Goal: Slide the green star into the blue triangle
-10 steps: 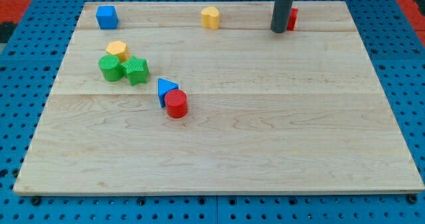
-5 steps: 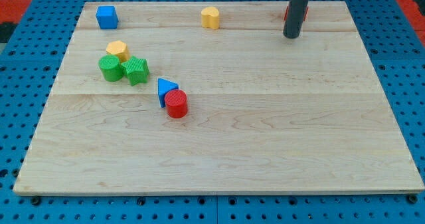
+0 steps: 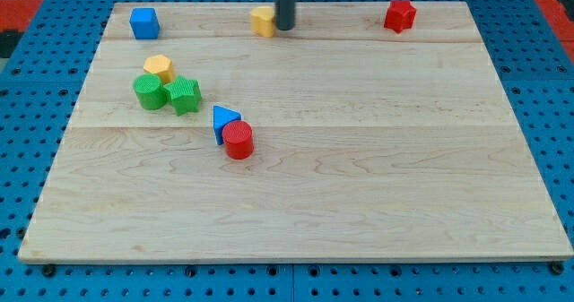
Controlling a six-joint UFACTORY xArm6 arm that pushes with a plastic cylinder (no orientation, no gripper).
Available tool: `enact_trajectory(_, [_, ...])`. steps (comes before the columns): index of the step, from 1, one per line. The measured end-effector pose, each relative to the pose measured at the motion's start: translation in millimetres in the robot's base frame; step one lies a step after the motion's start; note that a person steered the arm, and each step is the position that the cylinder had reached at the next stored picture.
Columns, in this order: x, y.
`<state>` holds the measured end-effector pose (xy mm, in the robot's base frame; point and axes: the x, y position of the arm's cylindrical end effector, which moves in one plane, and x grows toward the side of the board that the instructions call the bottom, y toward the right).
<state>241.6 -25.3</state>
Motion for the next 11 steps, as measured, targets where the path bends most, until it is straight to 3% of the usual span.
enact_trajectory(1, [20.1, 13.3])
enact_trajectory(2, [82.9, -2.8])
enact_trajectory(3, [89.6, -35.0])
enact_trajectory(9, [78.2, -41.7])
enact_trajectory(11, [84.3, -90.2])
